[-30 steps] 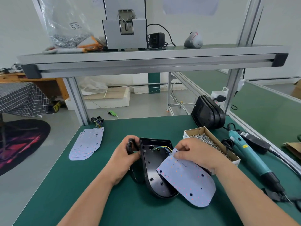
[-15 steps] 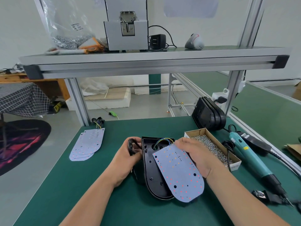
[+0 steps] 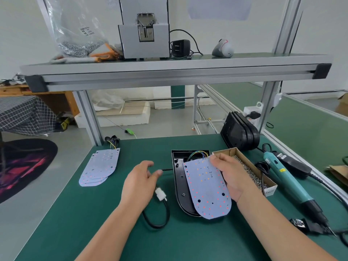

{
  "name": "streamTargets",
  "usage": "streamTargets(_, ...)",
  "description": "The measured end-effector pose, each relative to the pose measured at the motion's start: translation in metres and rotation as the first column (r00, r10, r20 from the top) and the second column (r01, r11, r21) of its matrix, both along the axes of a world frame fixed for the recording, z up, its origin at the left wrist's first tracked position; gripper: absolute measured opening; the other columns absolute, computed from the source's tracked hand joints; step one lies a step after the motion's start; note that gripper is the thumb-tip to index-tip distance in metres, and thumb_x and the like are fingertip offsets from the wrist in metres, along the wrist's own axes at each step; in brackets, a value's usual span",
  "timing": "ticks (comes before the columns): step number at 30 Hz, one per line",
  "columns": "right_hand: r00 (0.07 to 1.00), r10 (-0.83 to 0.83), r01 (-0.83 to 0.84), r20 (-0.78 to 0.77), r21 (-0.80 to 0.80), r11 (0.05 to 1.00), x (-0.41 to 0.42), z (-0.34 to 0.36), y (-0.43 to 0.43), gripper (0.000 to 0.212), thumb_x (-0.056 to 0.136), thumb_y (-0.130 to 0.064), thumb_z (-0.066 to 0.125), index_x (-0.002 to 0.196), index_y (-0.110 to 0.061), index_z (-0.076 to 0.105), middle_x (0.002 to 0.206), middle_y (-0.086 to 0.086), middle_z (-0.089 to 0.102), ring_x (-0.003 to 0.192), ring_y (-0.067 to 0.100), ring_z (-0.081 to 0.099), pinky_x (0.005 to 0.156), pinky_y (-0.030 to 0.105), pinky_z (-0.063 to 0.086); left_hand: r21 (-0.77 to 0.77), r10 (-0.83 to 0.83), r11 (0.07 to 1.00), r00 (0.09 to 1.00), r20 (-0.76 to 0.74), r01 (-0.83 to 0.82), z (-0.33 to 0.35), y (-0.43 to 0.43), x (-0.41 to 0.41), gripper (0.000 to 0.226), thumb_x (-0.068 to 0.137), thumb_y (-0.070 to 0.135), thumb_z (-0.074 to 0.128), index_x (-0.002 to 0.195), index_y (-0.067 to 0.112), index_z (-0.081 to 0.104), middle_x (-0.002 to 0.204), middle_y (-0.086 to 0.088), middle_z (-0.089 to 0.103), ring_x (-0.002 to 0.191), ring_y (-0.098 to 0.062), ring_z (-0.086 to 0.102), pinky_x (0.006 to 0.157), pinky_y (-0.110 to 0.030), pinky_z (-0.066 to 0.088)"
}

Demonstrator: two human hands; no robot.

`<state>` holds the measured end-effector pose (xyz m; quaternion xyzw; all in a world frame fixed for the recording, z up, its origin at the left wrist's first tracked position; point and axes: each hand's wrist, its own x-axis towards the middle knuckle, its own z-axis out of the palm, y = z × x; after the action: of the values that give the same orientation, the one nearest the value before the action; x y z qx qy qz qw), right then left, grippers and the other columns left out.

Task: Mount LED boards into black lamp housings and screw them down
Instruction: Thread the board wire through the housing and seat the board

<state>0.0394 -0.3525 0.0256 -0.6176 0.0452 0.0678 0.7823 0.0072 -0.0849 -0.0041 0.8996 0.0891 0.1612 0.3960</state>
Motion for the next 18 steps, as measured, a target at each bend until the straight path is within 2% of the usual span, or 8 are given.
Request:
streamTargets(1, 1.000, -0.009, 0.009, 0.000, 0.010, 1.000, 0.000, 0.000, 0.001, 0.017, 0.104, -0.017, 0.064, 0.090, -0.009, 0.060, 0.086, 0.015, 0.065, 0.073, 0.026, 0.063, 0.069, 0.039, 0.053, -0.102, -0.002, 0.995, 0.999, 0.037, 0.006, 0.001, -0.001, 0.000, 0.017, 0.100, 0.038, 0.071, 0.116, 0.037, 0.068, 0.081, 0.012, 0.063, 0.072, -0.003, 0.059, 0.068, -0.032, 0.045)
streamTargets(3, 1.000, -0.028, 0.028, 0.000, 0.029, 0.999, -0.001, -0.001, 0.002, 0.018, 0.104, -0.017, 0.064, 0.088, -0.009, 0.062, 0.084, 0.013, 0.068, 0.071, 0.026, 0.065, 0.067, 0.038, 0.055, -0.253, -0.035, 0.965, 0.992, 0.119, 0.064, 0.001, -0.004, 0.002, 0.017, 0.096, 0.027, 0.076, 0.100, 0.043, 0.071, 0.081, 0.019, 0.066, 0.070, 0.000, 0.058, 0.068, -0.024, 0.046)
streamTargets(5, 0.999, -0.034, 0.034, -0.004, 0.038, 0.999, -0.001, -0.001, 0.002, 0.019, 0.104, -0.017, 0.064, 0.087, -0.009, 0.063, 0.083, 0.012, 0.069, 0.070, 0.026, 0.066, 0.067, 0.039, 0.056, -0.281, -0.097, 0.951, 0.986, 0.133, 0.131, 0.005, -0.010, 0.000, 0.008, 0.099, 0.039, 0.071, 0.095, 0.045, 0.073, 0.088, 0.025, 0.072, 0.078, 0.001, 0.063, 0.072, -0.018, 0.047)
streamTargets(7, 0.999, -0.035, 0.036, -0.011, 0.059, 0.998, -0.002, 0.000, 0.004, 0.017, 0.103, -0.016, 0.065, 0.088, -0.008, 0.062, 0.082, 0.013, 0.068, 0.066, 0.026, 0.067, 0.062, 0.037, 0.058, -0.281, -0.201, 0.936, 0.978, 0.063, 0.210, 0.007, -0.016, -0.002, 0.030, 0.093, 0.069, 0.059, 0.096, 0.042, 0.074, 0.092, 0.020, 0.077, 0.084, -0.003, 0.068, 0.079, -0.026, 0.053)
streamTargets(9, 0.999, -0.046, 0.048, -0.016, 0.108, 0.993, -0.004, 0.000, 0.009, 0.016, 0.103, -0.016, 0.065, 0.090, -0.007, 0.061, 0.078, 0.014, 0.068, 0.062, 0.025, 0.068, 0.056, 0.035, 0.059, -0.282, -0.290, 0.920, 0.957, -0.021, 0.272, 0.006, -0.021, -0.005, 0.052, 0.083, 0.081, 0.058, 0.092, 0.033, 0.073, 0.085, 0.018, 0.076, 0.080, -0.012, 0.068, 0.080, -0.036, 0.054)
streamTargets(11, 0.996, -0.091, 0.091, -0.011, 0.147, 0.985, -0.006, -0.003, 0.017, 0.016, 0.102, -0.016, 0.066, 0.091, -0.008, 0.059, 0.078, 0.014, 0.065, 0.061, 0.025, 0.065, 0.057, 0.033, 0.057, -0.330, -0.365, 0.884, 0.930, -0.041, 0.332, 0.002, -0.026, -0.007, 0.049, 0.081, 0.072, 0.069, 0.092, 0.024, 0.074, 0.085, 0.011, 0.076, 0.079, -0.020, 0.070, 0.084, -0.042, 0.057)
streamTargets(14, 0.982, -0.185, 0.176, 0.032, 0.193, 0.965, -0.009, -0.009, 0.027, 0.016, 0.102, -0.019, 0.067, 0.092, -0.009, 0.058, 0.081, 0.015, 0.054, 0.067, 0.023, 0.054, 0.063, 0.034, 0.049, -0.461, -0.433, 0.808, 0.901, -0.043, 0.366, -0.001, -0.030, -0.007, 0.049, 0.081, 0.058, 0.074, 0.110, 0.018, 0.075, 0.110, -0.006, 0.081, 0.108, -0.031, 0.076, 0.098, -0.050, 0.060)
streamTargets(18, 0.951, -0.262, 0.239, 0.166, 0.150, 0.959, -0.013, -0.010, 0.027, 0.022, 0.100, -0.019, 0.071, 0.083, -0.008, 0.062, 0.079, 0.007, 0.060, 0.072, 0.022, 0.056, 0.069, 0.036, 0.049, -0.488, -0.454, 0.788, 0.890, -0.046, 0.377, -0.001, -0.033, -0.008, 0.048, 0.084, 0.051, 0.074, 0.116, 0.016, 0.069, 0.111, -0.004, 0.081, 0.097, -0.017, 0.074, 0.074, -0.027, 0.054)
